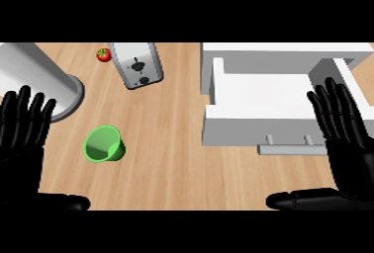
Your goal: Pick up the cup, place it into the drawer and close the drawer
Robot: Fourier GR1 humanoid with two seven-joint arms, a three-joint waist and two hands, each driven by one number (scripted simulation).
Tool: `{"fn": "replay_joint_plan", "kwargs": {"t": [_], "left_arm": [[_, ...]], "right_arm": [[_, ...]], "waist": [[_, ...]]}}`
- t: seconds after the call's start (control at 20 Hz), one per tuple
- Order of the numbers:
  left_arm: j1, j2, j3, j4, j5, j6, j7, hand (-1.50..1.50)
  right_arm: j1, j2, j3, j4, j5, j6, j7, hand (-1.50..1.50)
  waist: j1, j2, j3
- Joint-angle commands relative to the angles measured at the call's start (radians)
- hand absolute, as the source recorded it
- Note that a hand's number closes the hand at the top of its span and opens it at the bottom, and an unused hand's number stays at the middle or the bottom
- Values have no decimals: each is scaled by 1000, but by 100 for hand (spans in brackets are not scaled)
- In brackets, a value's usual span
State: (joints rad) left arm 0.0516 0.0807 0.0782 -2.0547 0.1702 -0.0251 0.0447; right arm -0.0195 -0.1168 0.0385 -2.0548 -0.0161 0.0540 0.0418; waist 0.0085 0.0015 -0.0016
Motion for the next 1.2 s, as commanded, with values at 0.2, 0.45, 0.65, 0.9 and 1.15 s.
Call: {"fn": "replay_joint_plan", "kwargs": {"t": [0.2, 0.45, 0.65, 0.9, 1.15], "left_arm": [[3, -13, 83, 186, 68, -20, -48, -150], [-21, 45, 162, 352, 73, -68, -117, -150], [-87, 47, 161, 458, 53, -49, -121, -150], [-107, 65, 205, 662, 39, -82, -253, -150], [-60, 13, 167, 751, -22, -56, -360, -150]], "right_arm": [[-36, -43, -60, 69, -88, 91, 23, -150], [-121, -27, -53, 143, -48, 70, 25, -150], [-173, -24, -70, 185, -52, 76, 17, -150], [-263, -28, -79, 243, -28, 59, 23, -150], [-220, -83, -170, 178, -110, 112, 43, -150]], "waist": [[-9, -1, 1], [-7, -1, 1], [-8, -1, 1], [-8, 0, 1], [-9, -1, 1]]}}
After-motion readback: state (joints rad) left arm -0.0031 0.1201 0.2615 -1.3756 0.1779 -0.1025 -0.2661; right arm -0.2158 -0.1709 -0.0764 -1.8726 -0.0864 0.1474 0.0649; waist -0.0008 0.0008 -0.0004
